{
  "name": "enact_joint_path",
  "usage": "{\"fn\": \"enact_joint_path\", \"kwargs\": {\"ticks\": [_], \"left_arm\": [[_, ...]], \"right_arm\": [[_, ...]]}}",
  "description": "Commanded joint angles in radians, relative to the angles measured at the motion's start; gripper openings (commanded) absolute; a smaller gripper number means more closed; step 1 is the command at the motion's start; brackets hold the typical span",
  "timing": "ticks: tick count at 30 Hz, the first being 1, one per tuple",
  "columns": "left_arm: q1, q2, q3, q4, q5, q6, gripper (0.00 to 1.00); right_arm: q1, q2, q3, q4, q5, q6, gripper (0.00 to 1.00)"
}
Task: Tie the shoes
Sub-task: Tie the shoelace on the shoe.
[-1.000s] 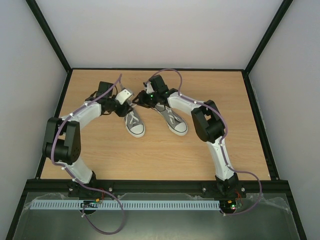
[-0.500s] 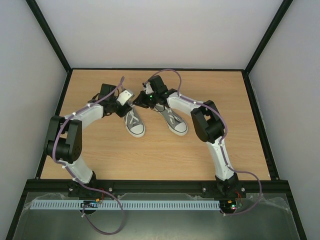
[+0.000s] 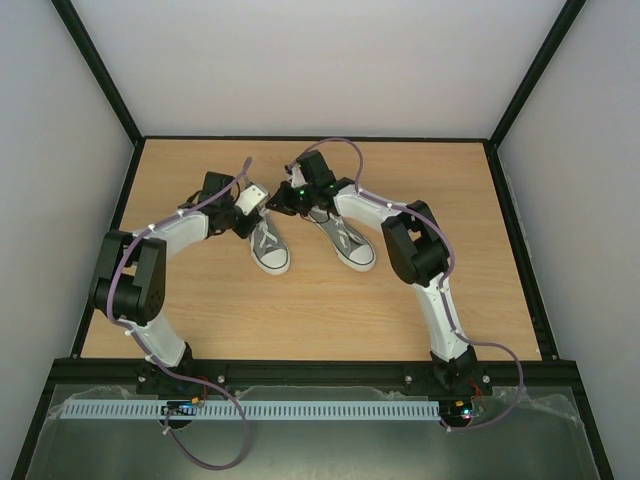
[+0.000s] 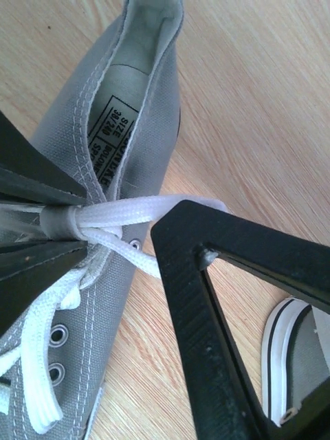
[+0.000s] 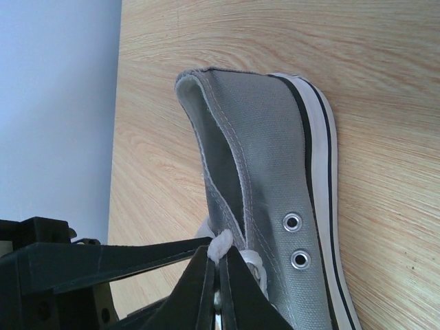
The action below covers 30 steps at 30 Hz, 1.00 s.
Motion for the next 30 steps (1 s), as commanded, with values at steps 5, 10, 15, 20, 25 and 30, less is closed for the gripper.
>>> {"fn": "enact_joint_path", "kwargs": {"ticks": [5,10,15,20,25,30], "left_arm": [[-0.003,0.0,-0.047,0.001,-0.008,0.05,0.15],[-0.003,0.0,-0.071,0.0,-0.015,0.066,0.14],[-0.003,0.007,-0.075,0.015,-0.016,0.062,0.1],[-0.003,0.007,-0.076,0.045,-0.014,0.046,0.03],[-0.003,0.017,-0.076,0.05,-0.014,0.049,0.02],[0.0,0.031,-0.082,0.043,-0.026,0.057,0.02]], "right_arm": [[0.004,-0.076,-0.046,0.007,-0.005,-0.011,0.01],[0.0,-0.114,-0.075,0.023,0.006,-0.012,0.01],[0.0,-0.123,-0.086,0.031,0.002,-0.01,0.01],[0.0,-0.108,-0.102,0.044,-0.012,0.003,0.01],[-0.003,-0.12,-0.126,0.055,-0.007,0.006,0.01],[-0.017,-0.15,-0.16,0.069,0.011,0.001,0.01]]}}
